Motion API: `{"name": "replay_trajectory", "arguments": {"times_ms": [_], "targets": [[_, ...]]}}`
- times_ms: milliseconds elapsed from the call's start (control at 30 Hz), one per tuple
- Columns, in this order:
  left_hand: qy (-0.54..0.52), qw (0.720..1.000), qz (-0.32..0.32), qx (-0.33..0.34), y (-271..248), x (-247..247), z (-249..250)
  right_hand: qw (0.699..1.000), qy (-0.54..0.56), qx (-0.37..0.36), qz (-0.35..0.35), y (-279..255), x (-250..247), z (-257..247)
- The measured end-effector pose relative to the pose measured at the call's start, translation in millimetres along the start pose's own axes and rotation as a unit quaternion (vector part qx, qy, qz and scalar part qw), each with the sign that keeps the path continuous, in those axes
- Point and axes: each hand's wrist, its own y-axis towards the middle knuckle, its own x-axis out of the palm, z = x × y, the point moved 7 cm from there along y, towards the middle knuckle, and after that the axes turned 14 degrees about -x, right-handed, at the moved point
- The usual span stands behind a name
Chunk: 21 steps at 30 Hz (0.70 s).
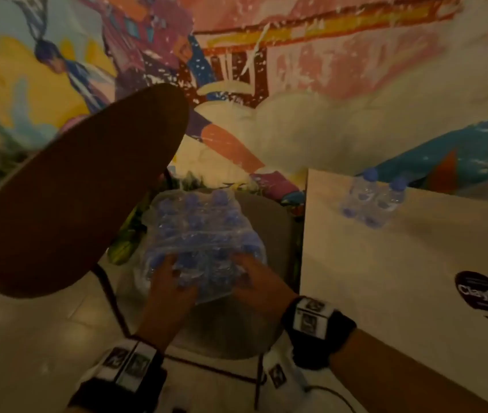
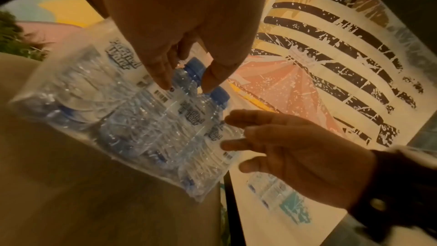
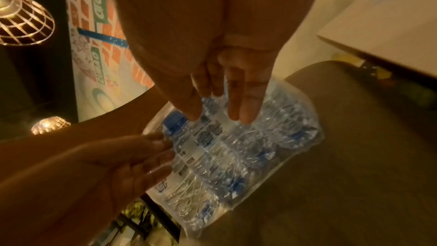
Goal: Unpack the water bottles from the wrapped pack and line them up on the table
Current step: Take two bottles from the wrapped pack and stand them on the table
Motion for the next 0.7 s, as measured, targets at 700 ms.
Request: {"name": "replay_trajectory", "arguments": {"times_ms": [700], "targets": [[0.188, 0.938, 0.129, 0.26, -15, 5, -14, 0.993, -0.056, -0.007, 0.108, 19, 19, 16]]}}
